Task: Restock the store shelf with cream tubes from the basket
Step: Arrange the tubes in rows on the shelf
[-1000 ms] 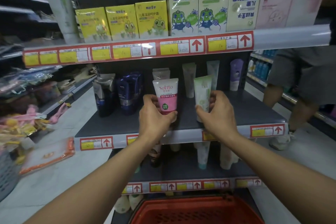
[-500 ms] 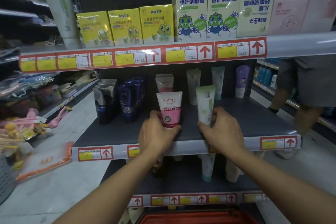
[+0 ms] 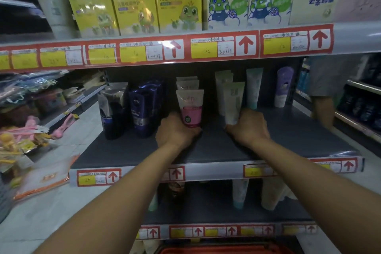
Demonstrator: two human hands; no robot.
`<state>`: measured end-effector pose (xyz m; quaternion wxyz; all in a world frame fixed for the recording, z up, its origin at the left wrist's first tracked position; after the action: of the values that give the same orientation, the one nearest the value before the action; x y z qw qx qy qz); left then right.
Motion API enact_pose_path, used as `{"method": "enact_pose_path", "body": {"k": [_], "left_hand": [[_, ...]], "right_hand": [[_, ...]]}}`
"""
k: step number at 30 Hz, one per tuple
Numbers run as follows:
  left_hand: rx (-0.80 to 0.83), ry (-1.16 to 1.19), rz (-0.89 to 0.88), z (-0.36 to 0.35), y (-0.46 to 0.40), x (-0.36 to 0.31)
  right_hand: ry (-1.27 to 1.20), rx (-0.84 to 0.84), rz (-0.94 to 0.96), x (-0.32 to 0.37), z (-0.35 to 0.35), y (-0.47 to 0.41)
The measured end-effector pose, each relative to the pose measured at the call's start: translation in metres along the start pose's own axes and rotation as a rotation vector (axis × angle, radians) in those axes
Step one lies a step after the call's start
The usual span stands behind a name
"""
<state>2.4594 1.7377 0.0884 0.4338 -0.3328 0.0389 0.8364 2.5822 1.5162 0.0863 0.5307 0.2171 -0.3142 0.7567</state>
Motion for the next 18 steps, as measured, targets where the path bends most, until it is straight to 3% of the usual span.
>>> {"method": "enact_pose_path", "body": {"k": [18], "left_hand": [[-0.052, 0.082, -0.037, -0.021, -0.042, 0.006]], "right_hand": [[-0.003, 0.024, -0.06, -0.014, -0.033, -0.047]]}}
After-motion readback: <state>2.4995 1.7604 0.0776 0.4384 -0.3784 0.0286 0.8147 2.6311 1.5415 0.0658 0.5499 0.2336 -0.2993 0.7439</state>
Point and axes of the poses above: each hand's wrist, its own y-axis away from the middle knuckle, its own z-axis out of the back of the hand, x = y × z, the point moved 10 cm from there along -y, towards the middle knuckle, and after that the axes turned 4 degrees about -y, right-handed, at the moved point
